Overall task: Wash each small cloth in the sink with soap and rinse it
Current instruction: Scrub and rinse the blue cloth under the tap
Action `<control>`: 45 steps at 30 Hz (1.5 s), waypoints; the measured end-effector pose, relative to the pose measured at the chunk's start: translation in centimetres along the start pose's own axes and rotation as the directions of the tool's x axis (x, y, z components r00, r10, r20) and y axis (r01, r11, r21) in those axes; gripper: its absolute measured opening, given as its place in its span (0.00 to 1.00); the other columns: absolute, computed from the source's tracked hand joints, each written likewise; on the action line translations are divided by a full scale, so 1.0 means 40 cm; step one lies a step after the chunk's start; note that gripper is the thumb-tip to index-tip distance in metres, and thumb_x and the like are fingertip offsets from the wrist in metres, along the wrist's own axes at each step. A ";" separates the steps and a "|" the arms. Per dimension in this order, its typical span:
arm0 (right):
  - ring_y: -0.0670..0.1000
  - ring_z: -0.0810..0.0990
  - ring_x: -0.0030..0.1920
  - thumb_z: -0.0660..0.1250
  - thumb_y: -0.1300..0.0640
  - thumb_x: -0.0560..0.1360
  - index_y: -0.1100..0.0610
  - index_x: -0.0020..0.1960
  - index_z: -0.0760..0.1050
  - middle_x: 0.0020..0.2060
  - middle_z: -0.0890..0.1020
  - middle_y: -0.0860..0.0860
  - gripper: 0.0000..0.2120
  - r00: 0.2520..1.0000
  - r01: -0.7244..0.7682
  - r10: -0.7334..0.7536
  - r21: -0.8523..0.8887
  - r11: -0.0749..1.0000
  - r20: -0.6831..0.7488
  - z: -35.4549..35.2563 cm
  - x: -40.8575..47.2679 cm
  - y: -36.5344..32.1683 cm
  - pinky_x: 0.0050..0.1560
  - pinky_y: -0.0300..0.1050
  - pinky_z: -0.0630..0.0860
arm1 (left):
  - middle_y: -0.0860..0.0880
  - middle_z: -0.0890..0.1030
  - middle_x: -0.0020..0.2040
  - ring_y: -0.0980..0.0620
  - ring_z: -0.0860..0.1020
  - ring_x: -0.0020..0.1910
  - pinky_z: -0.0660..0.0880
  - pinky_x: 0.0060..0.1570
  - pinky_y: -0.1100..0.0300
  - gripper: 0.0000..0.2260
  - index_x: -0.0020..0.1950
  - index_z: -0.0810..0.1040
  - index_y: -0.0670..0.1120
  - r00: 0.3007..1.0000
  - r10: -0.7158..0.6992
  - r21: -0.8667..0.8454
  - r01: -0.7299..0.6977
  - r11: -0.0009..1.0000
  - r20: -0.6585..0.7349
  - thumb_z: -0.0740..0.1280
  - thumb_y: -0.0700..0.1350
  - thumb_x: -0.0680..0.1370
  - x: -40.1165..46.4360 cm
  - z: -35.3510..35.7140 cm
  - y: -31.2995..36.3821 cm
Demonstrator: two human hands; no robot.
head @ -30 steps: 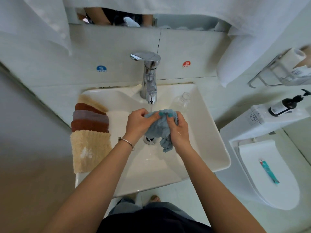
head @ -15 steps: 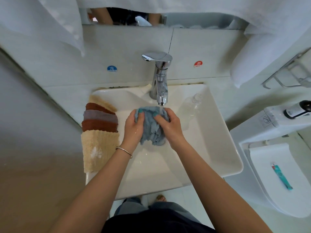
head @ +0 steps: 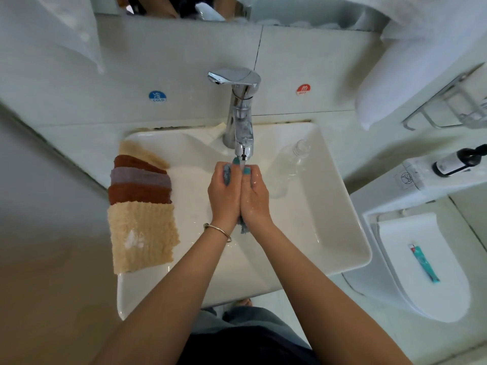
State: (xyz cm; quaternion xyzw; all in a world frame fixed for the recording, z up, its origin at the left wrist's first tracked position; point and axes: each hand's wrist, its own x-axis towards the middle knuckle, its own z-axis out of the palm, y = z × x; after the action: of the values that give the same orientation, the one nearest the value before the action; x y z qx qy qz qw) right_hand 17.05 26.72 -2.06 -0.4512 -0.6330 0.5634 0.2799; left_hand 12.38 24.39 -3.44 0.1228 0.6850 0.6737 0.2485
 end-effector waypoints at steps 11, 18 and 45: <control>0.44 0.71 0.29 0.61 0.52 0.81 0.54 0.37 0.65 0.30 0.73 0.48 0.15 0.994 -0.099 0.102 -0.085 0.991 0.025 0.006 0.024 -0.014 0.30 0.36 0.69 | 0.58 0.73 0.24 0.62 0.69 0.26 0.68 0.32 0.65 0.17 0.30 0.70 0.47 1.000 -0.031 0.034 0.031 0.999 -0.003 0.65 0.43 0.80 0.029 0.003 0.006; 0.45 0.71 0.32 0.58 0.51 0.83 0.54 0.38 0.66 0.32 0.73 0.48 0.15 0.999 -0.038 0.037 -0.004 0.999 -0.024 -0.022 0.010 -0.001 0.36 0.42 0.72 | 0.51 0.71 0.28 0.59 0.68 0.28 0.66 0.30 0.65 0.19 0.32 0.67 0.47 0.998 -0.006 0.143 -0.004 0.990 0.067 0.61 0.51 0.82 0.006 0.002 0.021; 0.57 0.82 0.56 0.47 0.37 0.82 0.59 0.58 0.81 0.54 0.83 0.59 0.33 0.861 -0.494 0.448 0.601 0.629 0.240 -0.042 -0.033 0.008 0.60 0.49 0.76 | 0.50 0.85 0.48 0.54 0.83 0.47 0.80 0.48 0.61 0.13 0.57 0.81 0.47 0.989 -0.103 -0.101 0.113 0.989 0.102 0.74 0.46 0.74 -0.074 -0.042 0.009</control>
State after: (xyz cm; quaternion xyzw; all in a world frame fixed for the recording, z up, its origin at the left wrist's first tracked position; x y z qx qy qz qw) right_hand 19.14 26.32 -1.80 -0.4572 -0.2694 0.8133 0.2386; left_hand 13.98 21.50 -2.63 0.1046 0.6410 0.6881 0.3236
